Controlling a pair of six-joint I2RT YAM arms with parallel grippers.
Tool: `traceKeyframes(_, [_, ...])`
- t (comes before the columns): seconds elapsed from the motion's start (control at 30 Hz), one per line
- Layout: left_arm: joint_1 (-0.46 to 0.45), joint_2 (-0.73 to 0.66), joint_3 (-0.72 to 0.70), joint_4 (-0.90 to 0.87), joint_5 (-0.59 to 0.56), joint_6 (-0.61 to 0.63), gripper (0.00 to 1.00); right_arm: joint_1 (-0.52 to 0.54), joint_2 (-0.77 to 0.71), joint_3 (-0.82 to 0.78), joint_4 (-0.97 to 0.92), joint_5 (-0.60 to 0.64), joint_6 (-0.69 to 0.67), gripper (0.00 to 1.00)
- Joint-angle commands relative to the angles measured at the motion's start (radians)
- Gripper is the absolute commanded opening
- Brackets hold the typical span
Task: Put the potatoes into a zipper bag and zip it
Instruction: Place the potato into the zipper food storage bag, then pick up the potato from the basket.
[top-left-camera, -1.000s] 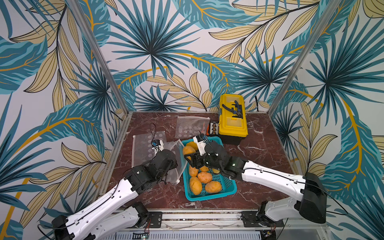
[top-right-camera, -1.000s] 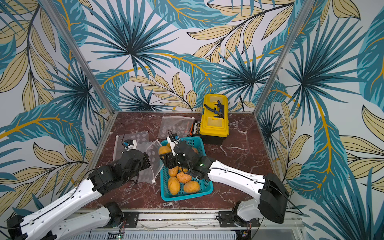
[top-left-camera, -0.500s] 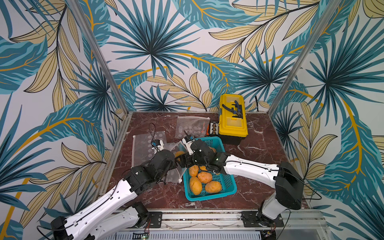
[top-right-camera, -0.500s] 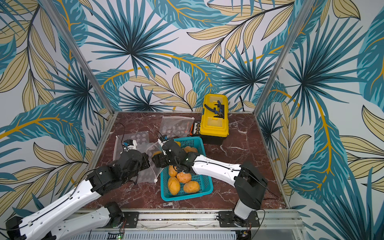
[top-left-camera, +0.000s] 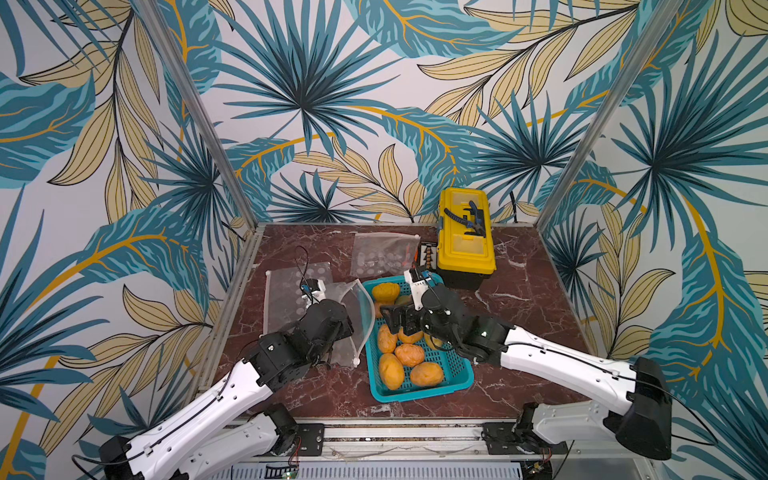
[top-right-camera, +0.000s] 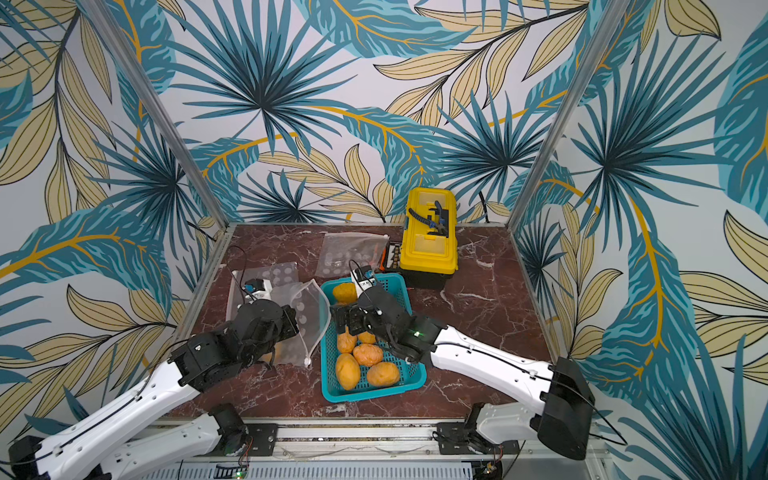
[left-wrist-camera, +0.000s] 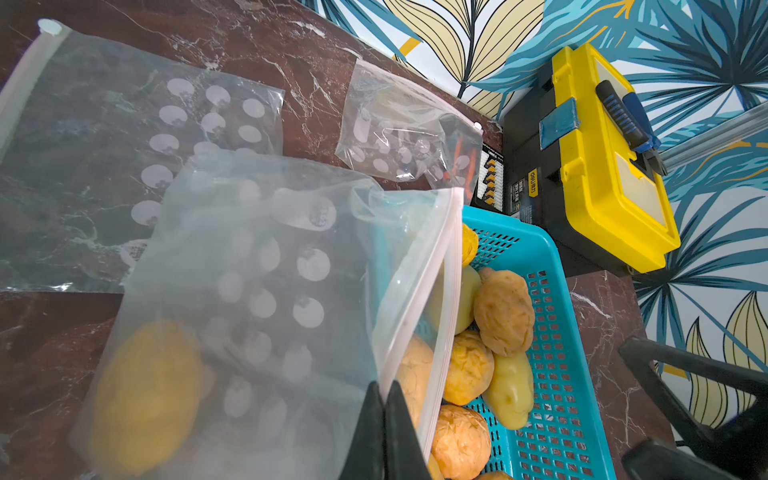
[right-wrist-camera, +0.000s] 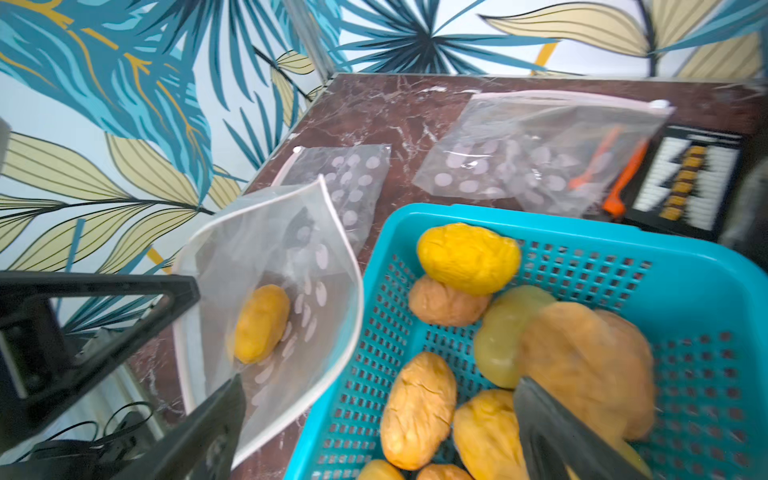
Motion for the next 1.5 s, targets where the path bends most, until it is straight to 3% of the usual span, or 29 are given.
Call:
traceKeyframes(0.0, [0.005, -0.009, 0.007, 0.013, -0.012, 0.015, 0.0, -0.034, -0.044, -0.094, -0.045, 0.128, 0.027, 0.99])
traceKeyframes(0.13, [0.005, 0.002, 0.013, 0.012, -0.009, 0.017, 0.0, -0.089, -0.026, -0.142, -0.045, 0.122, 0.058, 1.0])
traceKeyframes(0.43, [0.006, 0.013, 0.02, 0.012, -0.006, 0.025, 0.0, -0.187, 0.178, -0.104, -0.007, 0.032, 0.072, 1.0])
traceKeyframes(0.9, [0.006, -0.007, 0.013, 0.012, -0.003, 0.031, 0.0, -0.207, 0.359, -0.003, 0.027, -0.028, 0.033, 0.95])
traceKeyframes(1.3, [0.006, -0.021, 0.016, 0.012, 0.027, 0.05, 0.0, -0.208, 0.29, -0.021, 0.019, -0.03, 0.041, 0.6])
traceKeyframes(1.47, [0.006, -0.013, 0.023, 0.013, 0.044, 0.059, 0.0, -0.208, 0.187, -0.074, 0.003, -0.018, 0.049, 0.54])
